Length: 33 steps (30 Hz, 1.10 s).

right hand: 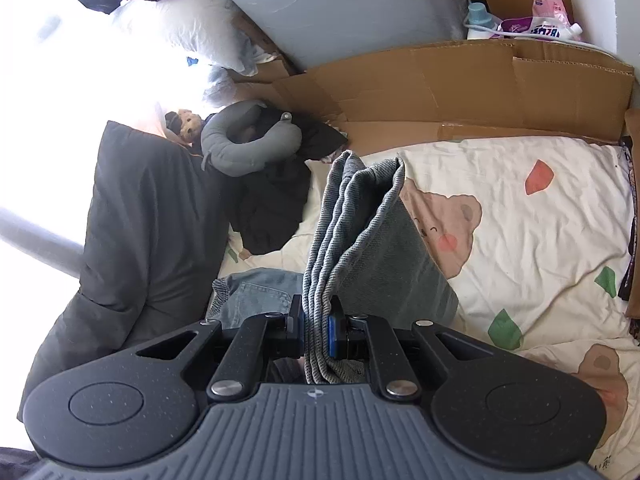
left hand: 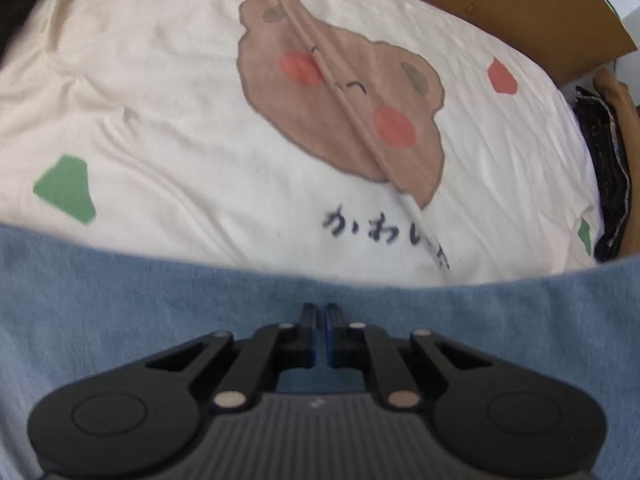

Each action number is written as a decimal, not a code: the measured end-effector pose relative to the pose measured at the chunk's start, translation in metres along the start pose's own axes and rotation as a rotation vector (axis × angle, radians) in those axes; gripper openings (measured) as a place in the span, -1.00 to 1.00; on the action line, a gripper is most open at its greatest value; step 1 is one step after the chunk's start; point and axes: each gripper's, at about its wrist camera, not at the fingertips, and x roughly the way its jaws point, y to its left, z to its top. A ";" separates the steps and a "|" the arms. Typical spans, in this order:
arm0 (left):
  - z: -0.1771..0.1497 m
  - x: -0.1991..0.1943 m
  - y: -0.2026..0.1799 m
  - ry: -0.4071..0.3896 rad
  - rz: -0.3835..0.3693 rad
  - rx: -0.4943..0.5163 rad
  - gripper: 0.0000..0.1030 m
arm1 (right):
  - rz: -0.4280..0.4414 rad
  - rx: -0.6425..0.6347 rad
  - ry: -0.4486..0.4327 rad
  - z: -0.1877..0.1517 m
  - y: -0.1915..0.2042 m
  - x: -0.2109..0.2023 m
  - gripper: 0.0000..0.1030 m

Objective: Fold clothes

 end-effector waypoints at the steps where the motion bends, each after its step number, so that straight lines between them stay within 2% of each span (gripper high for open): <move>1: -0.003 0.000 0.000 0.003 -0.003 0.004 -0.88 | -0.004 -0.001 0.001 0.000 -0.001 0.000 -0.82; 9: -0.064 -0.013 0.008 0.014 -0.034 -0.059 -0.88 | -0.010 0.001 -0.023 0.000 -0.002 -0.007 -0.82; 12: -0.089 -0.019 0.008 0.043 -0.036 -0.068 -0.88 | -0.004 -0.012 -0.032 -0.001 0.002 -0.010 -0.81; 17: -0.123 -0.025 0.000 0.151 0.017 -0.008 -0.87 | 0.016 -0.026 -0.042 -0.003 0.007 -0.016 -0.81; 19: -0.133 -0.034 0.001 0.181 0.066 0.008 -0.86 | 0.024 -0.030 -0.041 -0.004 0.007 -0.017 -0.81; 22: -0.144 -0.064 0.001 0.182 0.120 0.066 -0.67 | 0.032 -0.030 -0.029 -0.006 0.005 -0.017 -0.82; 24: -0.149 -0.094 0.007 0.154 0.145 0.066 -0.44 | 0.034 -0.033 -0.017 -0.007 0.004 -0.015 -0.81; 25: -0.150 -0.109 0.011 0.138 0.158 0.060 -0.39 | 0.035 -0.036 -0.014 -0.007 0.005 -0.015 -0.81; 28: -0.147 -0.148 0.025 0.082 0.183 0.009 -0.25 | 0.050 -0.031 -0.017 -0.004 0.005 -0.016 -0.81; 30: -0.149 -0.174 0.040 0.042 0.195 -0.028 -0.07 | 0.057 -0.030 -0.022 -0.002 0.006 -0.017 -0.81; 33: -0.153 -0.195 0.058 0.000 0.194 -0.077 0.05 | 0.060 -0.017 -0.023 -0.001 0.007 -0.014 -0.81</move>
